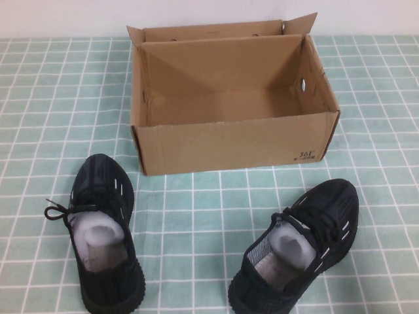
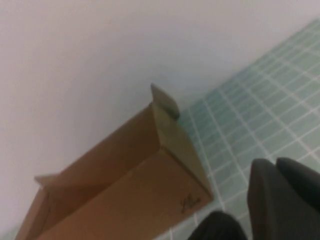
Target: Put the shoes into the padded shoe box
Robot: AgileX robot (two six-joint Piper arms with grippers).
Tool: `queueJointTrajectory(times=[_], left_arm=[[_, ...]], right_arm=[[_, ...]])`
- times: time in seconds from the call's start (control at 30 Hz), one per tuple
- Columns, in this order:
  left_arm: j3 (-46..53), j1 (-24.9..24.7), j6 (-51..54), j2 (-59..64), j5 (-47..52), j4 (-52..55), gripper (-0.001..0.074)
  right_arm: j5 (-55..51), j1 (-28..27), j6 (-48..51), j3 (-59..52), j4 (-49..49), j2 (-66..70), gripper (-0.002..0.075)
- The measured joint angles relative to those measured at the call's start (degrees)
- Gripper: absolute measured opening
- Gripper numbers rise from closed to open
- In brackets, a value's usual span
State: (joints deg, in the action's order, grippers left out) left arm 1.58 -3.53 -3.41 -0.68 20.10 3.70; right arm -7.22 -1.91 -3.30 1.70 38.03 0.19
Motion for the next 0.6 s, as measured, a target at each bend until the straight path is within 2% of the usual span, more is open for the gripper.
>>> queueJointTrajectory(times=[0.13, 0.37, 0.47, 0.6], left_arm=[[0.00, 0.00, 0.00, 0.00, 0.00, 0.00, -0.0004], [0.00, 0.00, 0.00, 0.00, 0.00, 0.00, -0.0004], [0.00, 0.00, 0.00, 0.00, 0.00, 0.00, -0.0004], [0.00, 0.00, 0.00, 0.00, 0.00, 0.00, -0.0004]], right_arm=[[-14.71, 0.00, 0.96, 9.38, -2.65, 7.34, -0.0008], [-44.15, 0.00, 1.88, 28.53, -15.46, 28.89, -0.0008], [-53.21, 0.00, 2.62, 34.60, -20.40, 38.25, -0.0008], [-58.77, 0.00, 5.42, 40.65, -21.73, 48.95, -0.0007]])
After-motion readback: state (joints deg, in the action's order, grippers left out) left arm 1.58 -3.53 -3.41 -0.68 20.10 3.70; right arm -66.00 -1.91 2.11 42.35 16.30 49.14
